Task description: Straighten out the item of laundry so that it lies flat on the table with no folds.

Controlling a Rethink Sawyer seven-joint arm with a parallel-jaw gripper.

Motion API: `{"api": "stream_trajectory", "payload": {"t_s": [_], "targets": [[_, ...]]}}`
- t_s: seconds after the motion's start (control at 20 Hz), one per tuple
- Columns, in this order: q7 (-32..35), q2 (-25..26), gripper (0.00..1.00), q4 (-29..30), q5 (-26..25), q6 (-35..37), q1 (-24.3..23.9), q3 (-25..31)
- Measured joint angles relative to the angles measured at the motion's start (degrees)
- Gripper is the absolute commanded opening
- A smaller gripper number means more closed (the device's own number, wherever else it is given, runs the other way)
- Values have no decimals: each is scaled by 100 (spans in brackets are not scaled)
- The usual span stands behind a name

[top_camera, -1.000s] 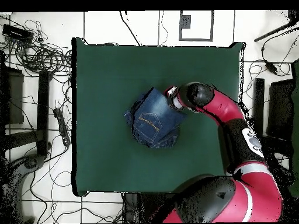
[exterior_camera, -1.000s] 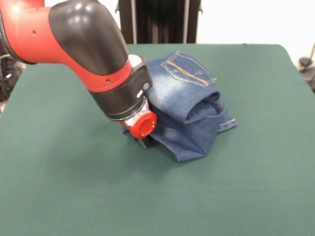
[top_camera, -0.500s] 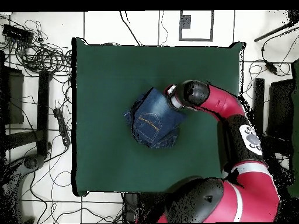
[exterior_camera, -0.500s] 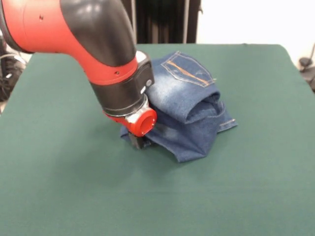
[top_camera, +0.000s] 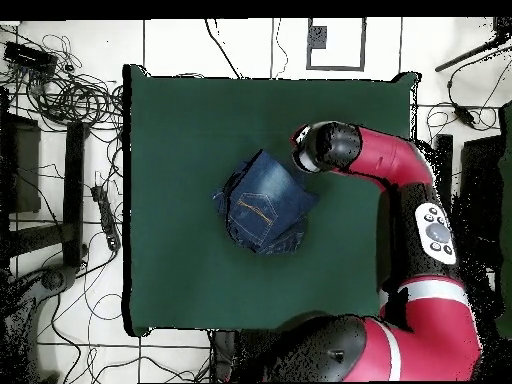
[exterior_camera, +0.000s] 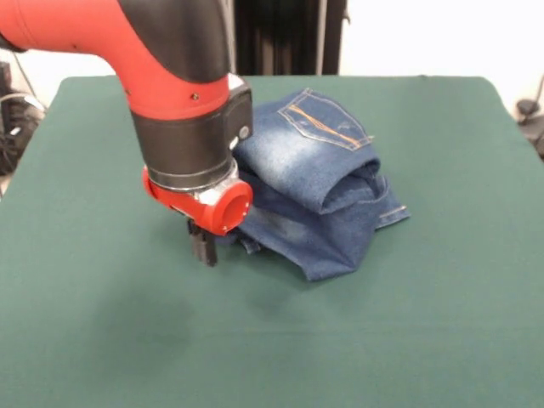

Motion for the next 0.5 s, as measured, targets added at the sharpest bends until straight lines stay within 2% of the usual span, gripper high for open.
{"api": "stream_trajectory", "payload": {"t_s": [0.35, 0.5], "targets": [[0, -160, 0, -23, 195, 63, -11, -26], [0, -198, 0, -55, 362, 442, -14, -31]]}}
